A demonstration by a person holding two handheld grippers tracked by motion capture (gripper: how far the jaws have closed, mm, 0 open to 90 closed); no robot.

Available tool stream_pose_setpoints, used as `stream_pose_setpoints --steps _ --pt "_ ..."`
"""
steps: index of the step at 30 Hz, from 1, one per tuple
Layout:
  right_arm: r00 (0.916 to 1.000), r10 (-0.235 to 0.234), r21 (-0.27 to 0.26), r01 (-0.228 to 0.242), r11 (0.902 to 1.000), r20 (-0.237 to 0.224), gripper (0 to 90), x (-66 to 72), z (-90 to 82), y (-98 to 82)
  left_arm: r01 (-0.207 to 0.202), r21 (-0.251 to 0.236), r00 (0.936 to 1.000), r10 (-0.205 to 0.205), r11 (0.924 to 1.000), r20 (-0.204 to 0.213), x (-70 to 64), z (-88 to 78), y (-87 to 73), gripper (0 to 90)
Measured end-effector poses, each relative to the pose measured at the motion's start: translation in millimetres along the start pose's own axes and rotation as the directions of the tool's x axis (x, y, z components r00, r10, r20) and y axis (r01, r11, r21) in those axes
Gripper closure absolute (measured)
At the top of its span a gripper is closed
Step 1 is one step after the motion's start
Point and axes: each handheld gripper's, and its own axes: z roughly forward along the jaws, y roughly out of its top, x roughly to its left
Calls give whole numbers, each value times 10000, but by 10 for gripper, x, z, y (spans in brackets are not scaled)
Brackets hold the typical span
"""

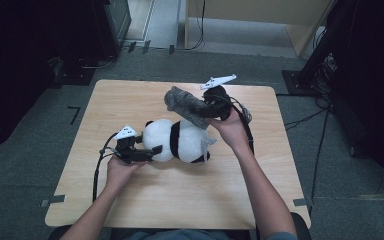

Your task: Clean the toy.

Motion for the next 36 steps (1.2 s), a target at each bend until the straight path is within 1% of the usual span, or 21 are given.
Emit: stream_pose_setpoints --steps 3,4,5,8,10,13,14,18,20,25,27,29,33,36 --pt "9991 -125 79 128 9999 -396 708 105 68 49 73 20 10000 -73 10000 -11 -12 -4 5 140" --pt "9986 -207 109 213 9997 -497 709 143 94 65 55 5 10000 -55 10000 4 -11 -2 2 141" --pt "9974 -385 137 394 9991 -611 709 187 131 84 70 -23 10000 -70 10000 5 -12 -2 -1 141" --pt "9959 -690 174 701 9974 -586 712 300 177 138 65 -69 10000 -65 10000 -21 -15 -4 -8 141" --pt "9935 -860 133 872 9961 -742 713 380 210 181 97 -89 9999 -97 9999 -35 -16 -5 -11 141" --pt "9906 -978 146 997 9949 -953 711 439 333 217 85 -108 9999 -86 9999 -62 -19 -6 -12 140" --pt "9906 -919 258 949 9951 -1018 711 442 394 217 81 -129 9999 -82 9999 -67 -21 -5 -15 139" --pt "9901 -726 910 838 9923 -1201 713 412 674 178 6 -192 10000 -8 9998 -99 -30 -8 -27 135" --pt "9918 -644 1229 779 9894 -1107 713 380 797 153 0 -158 9999 -2 9999 -101 -29 -11 -29 131" --pt "9942 -241 1633 412 9857 -1051 703 254 974 110 135 -120 9998 -137 9998 -128 -24 -8 -31 128" --pt "9945 -86 1715 265 9848 -1043 695 202 1002 103 237 -172 9996 -239 9996 -133 -25 -4 -33 128" --pt "9949 7 1845 180 9827 -1006 692 162 1009 109 252 -214 9996 -254 9995 -112 -22 -2 -38 126" --pt "9981 -94 2096 219 9776 -605 698 92 977 131 247 -215 9996 -249 9995 -113 -23 -2 -42 126" --pt "9992 -42 2301 135 9731 -409 697 12 950 123 273 -218 9996 -275 9994 -116 -23 0 -42 125"
